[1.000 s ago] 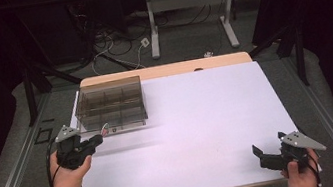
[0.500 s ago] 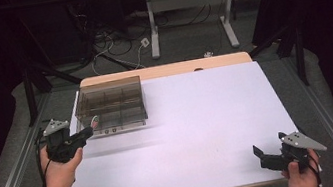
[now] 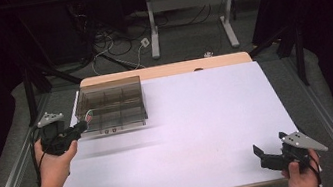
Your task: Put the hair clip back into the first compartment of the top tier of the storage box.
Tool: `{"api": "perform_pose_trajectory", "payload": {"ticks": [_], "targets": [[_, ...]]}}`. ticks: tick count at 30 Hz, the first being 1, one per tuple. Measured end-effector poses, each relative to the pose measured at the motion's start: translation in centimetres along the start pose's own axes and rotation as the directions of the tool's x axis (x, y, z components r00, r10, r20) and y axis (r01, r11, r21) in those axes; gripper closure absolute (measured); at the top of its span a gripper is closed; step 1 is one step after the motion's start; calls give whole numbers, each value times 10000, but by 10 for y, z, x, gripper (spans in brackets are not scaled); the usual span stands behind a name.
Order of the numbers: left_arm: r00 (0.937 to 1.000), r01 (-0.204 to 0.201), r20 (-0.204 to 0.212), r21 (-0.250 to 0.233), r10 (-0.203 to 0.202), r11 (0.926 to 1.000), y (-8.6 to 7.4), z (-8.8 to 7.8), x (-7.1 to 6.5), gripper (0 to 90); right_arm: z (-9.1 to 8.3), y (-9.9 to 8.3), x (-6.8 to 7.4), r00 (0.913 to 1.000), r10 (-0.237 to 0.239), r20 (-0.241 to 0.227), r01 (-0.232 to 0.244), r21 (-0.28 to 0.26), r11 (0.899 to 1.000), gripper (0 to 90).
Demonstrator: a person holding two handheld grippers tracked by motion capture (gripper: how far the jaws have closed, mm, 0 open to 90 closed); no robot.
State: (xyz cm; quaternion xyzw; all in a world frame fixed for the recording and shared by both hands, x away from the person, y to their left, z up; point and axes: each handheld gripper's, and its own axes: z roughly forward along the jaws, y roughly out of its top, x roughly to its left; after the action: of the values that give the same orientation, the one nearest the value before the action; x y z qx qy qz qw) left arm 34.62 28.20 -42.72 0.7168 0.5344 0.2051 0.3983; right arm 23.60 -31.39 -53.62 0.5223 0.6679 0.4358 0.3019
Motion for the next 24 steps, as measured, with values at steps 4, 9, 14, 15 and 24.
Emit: {"api": "perform_pose_trajectory", "payload": {"ticks": [4, 9, 14, 15, 24], "targets": [[9999, 38, -109, -79, -39, 10000, 4, 3, 3, 874, 1, 0, 1, 10000, -3, -8, 3, -34, 10000, 0], [9998, 68, -172, 26, -68, 10000, 7, 7, 7, 874, 0, 0, 0, 10000, -51, 53, 50, 163, 9999, 0], [9995, 120, -287, 101, -117, 9999, 9, 13, 10, 873, -1, -1, 0, 10000, 27, 47, -28, 77, 10000, 0], [9995, 166, -287, 195, -160, 9997, 9, 14, 11, 874, -1, -1, 0, 10000, 27, 44, -27, 66, 10000, 0], [9990, 123, -426, 532, -100, 9985, 9, 23, 18, 873, 0, -1, 2, 9999, 132, 30, -133, 85, 9999, 0]]}}
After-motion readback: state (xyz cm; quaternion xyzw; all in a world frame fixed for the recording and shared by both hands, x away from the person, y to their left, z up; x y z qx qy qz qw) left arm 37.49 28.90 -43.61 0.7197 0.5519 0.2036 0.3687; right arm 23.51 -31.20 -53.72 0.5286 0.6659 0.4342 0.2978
